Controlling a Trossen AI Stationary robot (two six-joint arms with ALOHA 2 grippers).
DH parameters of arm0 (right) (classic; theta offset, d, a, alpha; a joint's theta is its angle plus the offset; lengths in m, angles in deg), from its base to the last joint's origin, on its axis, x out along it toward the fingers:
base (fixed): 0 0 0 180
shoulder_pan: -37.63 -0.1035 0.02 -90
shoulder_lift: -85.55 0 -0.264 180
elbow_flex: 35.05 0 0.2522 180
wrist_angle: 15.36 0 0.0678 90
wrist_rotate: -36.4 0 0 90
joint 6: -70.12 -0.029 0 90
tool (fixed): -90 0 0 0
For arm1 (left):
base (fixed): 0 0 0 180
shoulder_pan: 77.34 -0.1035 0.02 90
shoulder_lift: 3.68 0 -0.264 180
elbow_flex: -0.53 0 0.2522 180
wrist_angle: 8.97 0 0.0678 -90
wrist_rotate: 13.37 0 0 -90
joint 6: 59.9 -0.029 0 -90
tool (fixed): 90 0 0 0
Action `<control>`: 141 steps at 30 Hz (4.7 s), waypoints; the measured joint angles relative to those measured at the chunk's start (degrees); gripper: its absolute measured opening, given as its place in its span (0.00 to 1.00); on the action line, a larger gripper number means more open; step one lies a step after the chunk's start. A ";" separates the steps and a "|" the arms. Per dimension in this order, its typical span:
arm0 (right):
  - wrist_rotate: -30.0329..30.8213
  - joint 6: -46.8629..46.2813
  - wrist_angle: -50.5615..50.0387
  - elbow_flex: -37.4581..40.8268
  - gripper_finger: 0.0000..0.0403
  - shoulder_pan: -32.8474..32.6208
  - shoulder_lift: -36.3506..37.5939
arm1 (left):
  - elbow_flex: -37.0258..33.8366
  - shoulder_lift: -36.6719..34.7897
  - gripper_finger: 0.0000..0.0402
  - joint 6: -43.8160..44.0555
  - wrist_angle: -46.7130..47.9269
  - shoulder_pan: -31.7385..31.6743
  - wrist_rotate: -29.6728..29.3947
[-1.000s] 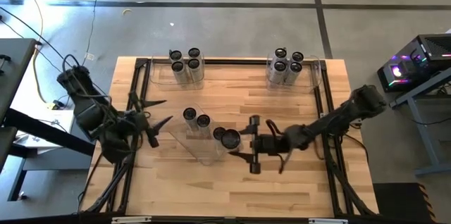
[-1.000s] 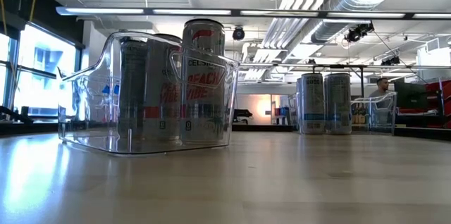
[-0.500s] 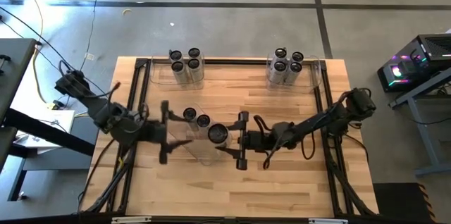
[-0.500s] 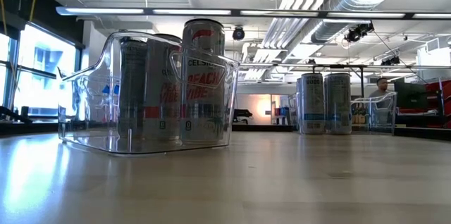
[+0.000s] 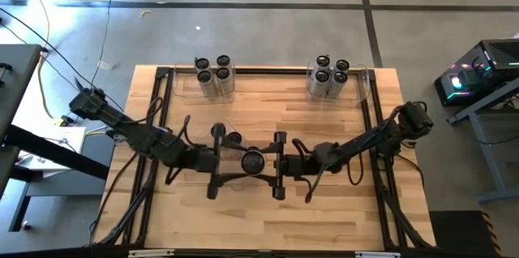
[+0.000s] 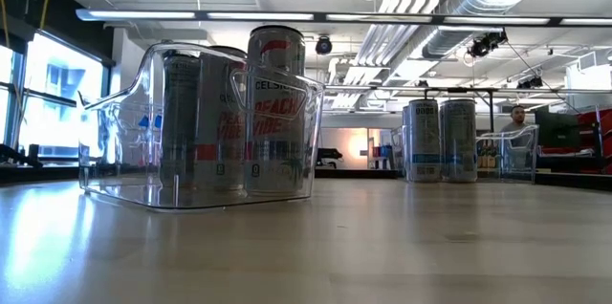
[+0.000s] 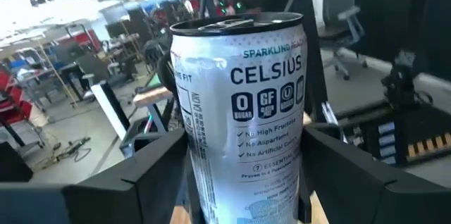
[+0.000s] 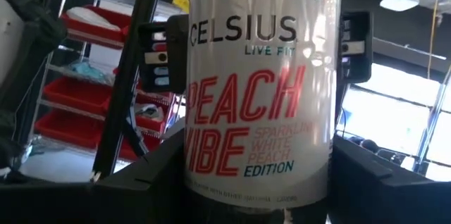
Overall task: Sort soda cans
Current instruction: Adjust all the white-pink soda cans into the center transparent bin
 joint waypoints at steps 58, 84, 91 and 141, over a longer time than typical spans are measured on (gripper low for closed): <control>28.68 6.22 -9.75 -0.02 0.76 -0.59 0.97 | 3.48 0.26 0.58 3.78 19.25 1.37 -16.15; 40.29 10.40 -16.90 -0.11 0.76 -17.71 4.65 | -25.92 -11.61 0.58 40.96 17.38 12.87 -36.17; 40.29 9.39 -16.88 -0.11 0.76 -16.92 4.63 | -35.60 -11.63 0.58 36.65 -1.26 11.73 -31.95; 32.38 -1.19 -22.12 -0.11 0.76 -11.32 4.53 | -40.14 1.99 0.72 21.56 -21.69 -3.58 4.55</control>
